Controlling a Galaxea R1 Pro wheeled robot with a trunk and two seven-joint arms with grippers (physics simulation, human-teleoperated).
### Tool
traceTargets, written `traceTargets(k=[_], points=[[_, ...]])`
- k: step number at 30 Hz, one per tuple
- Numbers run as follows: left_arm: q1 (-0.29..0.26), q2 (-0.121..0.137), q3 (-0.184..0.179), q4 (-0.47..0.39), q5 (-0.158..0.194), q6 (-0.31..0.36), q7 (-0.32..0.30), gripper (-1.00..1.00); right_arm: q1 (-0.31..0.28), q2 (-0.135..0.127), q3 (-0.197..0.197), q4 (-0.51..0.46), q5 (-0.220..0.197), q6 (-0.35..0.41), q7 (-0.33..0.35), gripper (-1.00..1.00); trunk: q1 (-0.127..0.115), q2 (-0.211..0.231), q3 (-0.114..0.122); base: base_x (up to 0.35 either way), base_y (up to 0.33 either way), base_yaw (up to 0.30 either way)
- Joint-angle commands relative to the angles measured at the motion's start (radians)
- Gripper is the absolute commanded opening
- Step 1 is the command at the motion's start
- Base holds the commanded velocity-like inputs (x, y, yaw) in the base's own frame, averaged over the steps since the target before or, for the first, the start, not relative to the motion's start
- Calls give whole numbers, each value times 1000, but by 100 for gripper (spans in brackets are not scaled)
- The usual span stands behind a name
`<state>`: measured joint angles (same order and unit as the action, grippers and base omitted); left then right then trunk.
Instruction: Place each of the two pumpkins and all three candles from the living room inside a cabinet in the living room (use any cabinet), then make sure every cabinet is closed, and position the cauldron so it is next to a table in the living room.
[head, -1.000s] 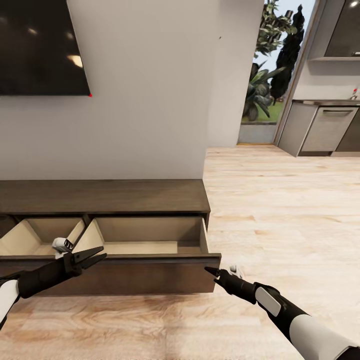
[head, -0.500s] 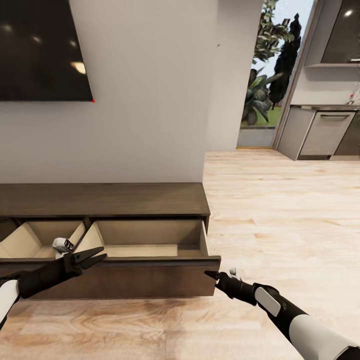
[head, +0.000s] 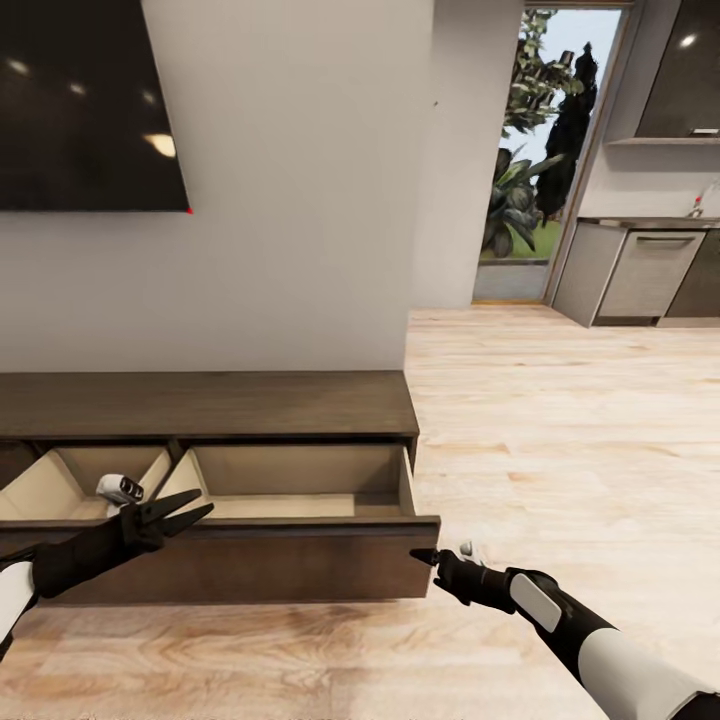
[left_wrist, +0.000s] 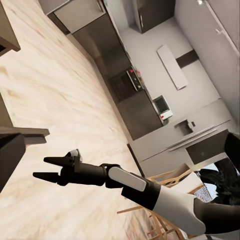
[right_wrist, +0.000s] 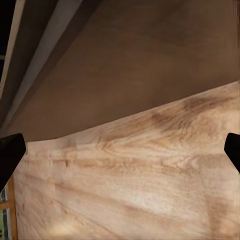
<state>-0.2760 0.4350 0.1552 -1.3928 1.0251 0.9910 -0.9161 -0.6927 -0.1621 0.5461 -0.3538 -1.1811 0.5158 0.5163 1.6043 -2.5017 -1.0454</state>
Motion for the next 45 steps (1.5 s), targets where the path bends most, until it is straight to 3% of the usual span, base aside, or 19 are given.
traceTargets(k=[1,39,45], points=[[-1,0,0,0,5,3,-3,100,-1,-1,4,0,-5,3,1,100,0,0,-1,-61,-139,0],[-2,-2,1,0,15,4,-2,100,-1,-1,0,4,-8,-1,-13,100,0,0,-1,-100,-247,0],[-2,-1,-3,-2,28,4,-3,100,-1,-2,-3,4,-9,-3,-10,100,-3,1,22,-1,-16,0]])
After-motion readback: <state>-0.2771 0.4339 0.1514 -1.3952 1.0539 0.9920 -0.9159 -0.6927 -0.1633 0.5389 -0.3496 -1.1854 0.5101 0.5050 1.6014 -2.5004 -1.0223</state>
